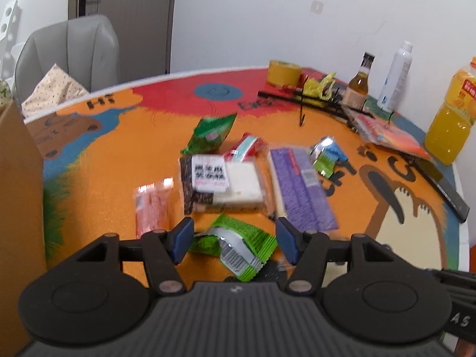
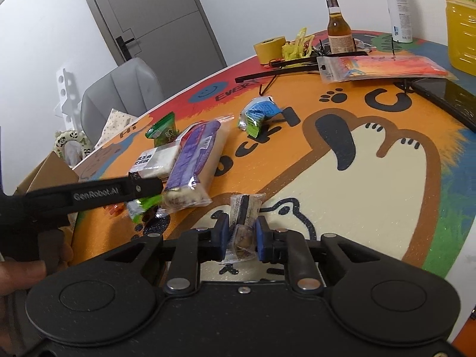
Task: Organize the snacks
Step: 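Grasp the green snack bag with the left gripper while the right gripper grasps a clear wrapped snack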
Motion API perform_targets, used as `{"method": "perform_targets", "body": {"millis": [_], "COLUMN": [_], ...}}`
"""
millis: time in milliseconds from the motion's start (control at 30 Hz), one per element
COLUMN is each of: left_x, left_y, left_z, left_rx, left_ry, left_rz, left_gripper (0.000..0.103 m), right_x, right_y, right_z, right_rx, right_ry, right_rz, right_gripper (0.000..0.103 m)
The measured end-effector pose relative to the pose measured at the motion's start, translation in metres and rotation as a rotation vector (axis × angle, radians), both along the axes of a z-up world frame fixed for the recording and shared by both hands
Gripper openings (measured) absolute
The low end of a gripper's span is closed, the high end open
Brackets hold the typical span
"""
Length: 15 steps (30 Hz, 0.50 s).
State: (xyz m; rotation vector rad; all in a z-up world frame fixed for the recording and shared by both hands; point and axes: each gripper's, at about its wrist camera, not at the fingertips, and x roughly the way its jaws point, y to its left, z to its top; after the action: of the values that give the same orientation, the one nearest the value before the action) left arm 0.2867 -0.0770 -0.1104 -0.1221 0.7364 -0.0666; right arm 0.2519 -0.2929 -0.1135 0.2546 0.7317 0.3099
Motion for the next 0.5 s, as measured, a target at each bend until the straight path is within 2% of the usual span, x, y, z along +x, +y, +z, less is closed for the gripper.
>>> {"method": "perform_targets", "body": {"millis": [333, 367, 400, 500], "left_x": [-0.007, -0.009, -0.010, -0.014], "left_y": [0.000, 0.001, 0.002, 0.004], "left_z": [-0.006, -0.006, -0.006, -0.002], "left_rx": [0.019, 0.014, 0.017, -0.012], "left_ry": [0.000, -0.003, -0.005, -0.006], "left_rz": [-0.010, -0.003, 0.001, -0.002], "left_gripper": [0.059, 0.053, 0.043, 0.035], "right_x": [-0.001, -0.002, -0.003, -0.005], "right_y": [0.013, 0.013, 0.013, 0.012], "right_z": [0.001, 0.001, 0.001, 0.001], "right_rx": [-0.067, -0.069, -0.069, -0.062], "right_ry": [-0.024, -0.027, -0.029, -0.030], "right_rz": [0.008, 0.008, 0.009, 0.005], "right_gripper": [0.019, 0.018, 0.018, 0.017]}}
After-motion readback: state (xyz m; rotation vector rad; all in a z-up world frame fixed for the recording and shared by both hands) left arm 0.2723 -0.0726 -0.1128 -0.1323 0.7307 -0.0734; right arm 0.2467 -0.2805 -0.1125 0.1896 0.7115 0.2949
